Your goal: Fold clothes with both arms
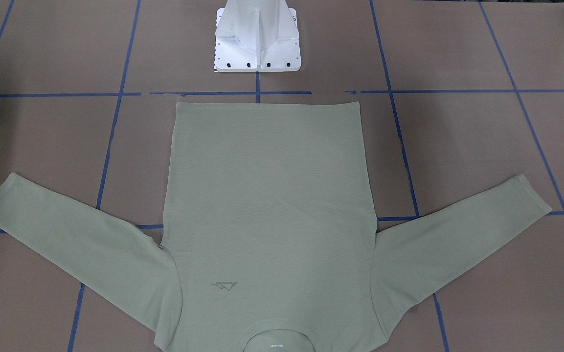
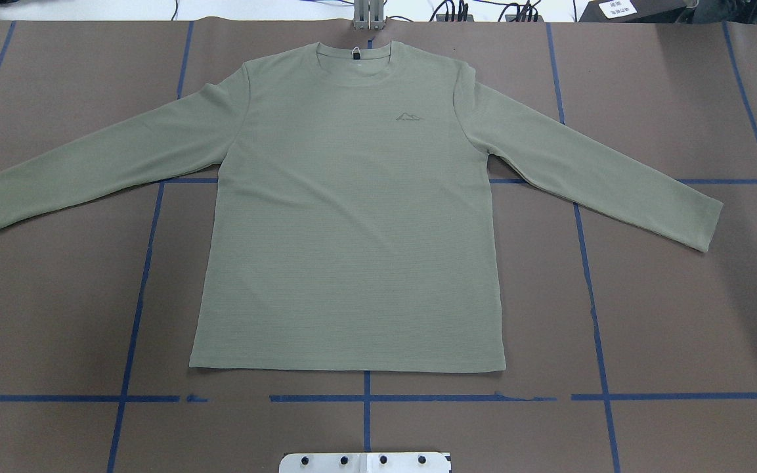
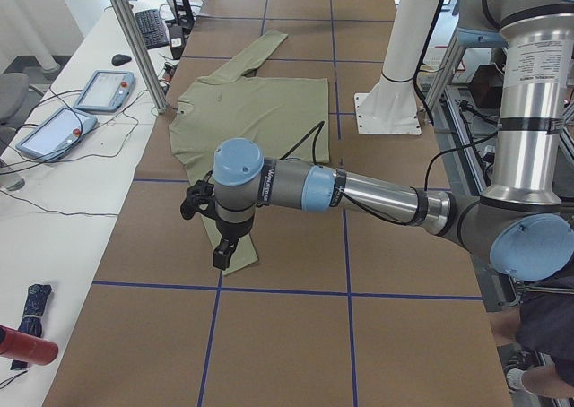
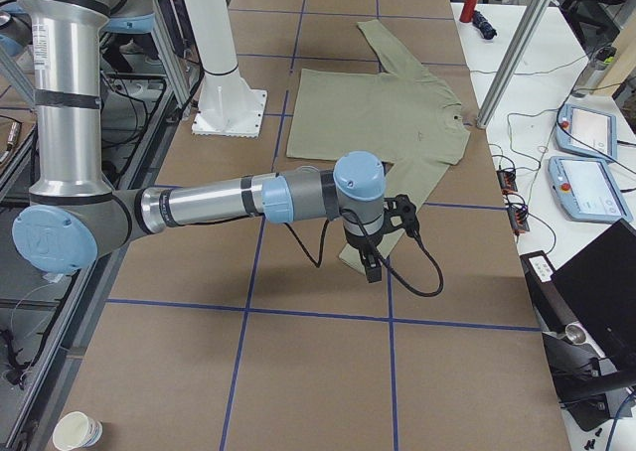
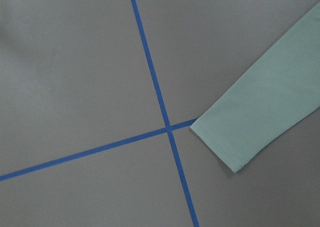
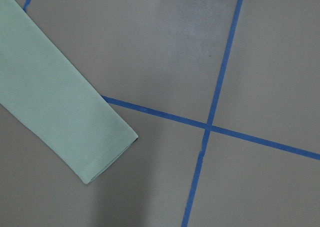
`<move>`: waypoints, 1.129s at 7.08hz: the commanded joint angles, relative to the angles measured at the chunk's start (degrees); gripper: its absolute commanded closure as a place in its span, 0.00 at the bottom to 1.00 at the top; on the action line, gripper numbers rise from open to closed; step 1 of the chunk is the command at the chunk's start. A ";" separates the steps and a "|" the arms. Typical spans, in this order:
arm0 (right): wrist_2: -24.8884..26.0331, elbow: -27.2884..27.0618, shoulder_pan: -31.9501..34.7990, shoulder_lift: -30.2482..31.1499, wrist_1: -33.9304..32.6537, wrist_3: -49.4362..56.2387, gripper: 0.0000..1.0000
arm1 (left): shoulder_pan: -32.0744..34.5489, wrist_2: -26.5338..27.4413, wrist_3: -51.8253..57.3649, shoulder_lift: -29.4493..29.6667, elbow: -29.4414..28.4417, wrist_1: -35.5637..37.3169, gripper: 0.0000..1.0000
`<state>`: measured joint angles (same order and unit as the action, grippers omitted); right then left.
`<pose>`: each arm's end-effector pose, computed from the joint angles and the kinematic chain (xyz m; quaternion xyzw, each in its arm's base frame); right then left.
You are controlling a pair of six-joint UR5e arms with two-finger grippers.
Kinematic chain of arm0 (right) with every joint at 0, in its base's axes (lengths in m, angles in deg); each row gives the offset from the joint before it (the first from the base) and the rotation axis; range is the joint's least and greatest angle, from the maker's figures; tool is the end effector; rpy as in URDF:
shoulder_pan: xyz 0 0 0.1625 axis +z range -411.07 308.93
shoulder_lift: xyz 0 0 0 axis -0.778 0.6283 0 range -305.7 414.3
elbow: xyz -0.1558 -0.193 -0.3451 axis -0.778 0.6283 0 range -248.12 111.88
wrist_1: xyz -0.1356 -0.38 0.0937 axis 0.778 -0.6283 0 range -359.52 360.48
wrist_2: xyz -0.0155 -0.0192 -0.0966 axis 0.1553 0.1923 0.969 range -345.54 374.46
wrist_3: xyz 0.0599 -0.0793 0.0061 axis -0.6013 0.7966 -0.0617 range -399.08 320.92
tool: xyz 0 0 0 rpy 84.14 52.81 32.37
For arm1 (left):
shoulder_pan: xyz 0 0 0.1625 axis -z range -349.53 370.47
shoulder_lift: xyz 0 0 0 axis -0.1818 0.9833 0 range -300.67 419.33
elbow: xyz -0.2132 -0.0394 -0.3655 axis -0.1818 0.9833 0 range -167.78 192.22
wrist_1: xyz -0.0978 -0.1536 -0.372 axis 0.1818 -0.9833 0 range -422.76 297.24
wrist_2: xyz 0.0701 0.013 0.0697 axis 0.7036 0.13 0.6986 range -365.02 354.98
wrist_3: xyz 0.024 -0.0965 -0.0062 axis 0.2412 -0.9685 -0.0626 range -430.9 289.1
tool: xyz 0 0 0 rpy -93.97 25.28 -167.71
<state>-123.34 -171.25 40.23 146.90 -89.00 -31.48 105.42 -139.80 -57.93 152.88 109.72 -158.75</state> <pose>0.0704 -0.4755 0.5620 0.1190 -0.3952 -0.0889 0.9065 -0.1082 -0.5199 0.5499 0.1940 0.3508 0.1203 0.9082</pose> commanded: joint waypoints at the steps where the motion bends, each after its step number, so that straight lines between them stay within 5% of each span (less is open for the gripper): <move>1: -3.00 3.45 -2.25 -0.31 6.90 -0.05 0.00 | -0.20 -1.71 0.04 1.46 -4.68 -6.23 0.00; 3: -2.57 4.42 -9.17 0.30 15.18 -17.24 0.00 | -0.20 -1.80 0.04 1.55 -4.51 -6.32 0.00; 6: 5.31 12.82 -19.29 1.53 42.70 -44.00 0.02 | -0.20 -1.98 0.12 1.55 -4.42 -6.32 0.00; 8: 5.52 22.68 -20.28 -1.88 51.76 -47.41 0.24 | -0.20 -2.06 0.21 1.46 -4.42 -6.32 0.00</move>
<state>-118.50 -153.60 21.03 146.81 -42.52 -76.06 105.22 -141.80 -57.79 154.38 105.26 -165.07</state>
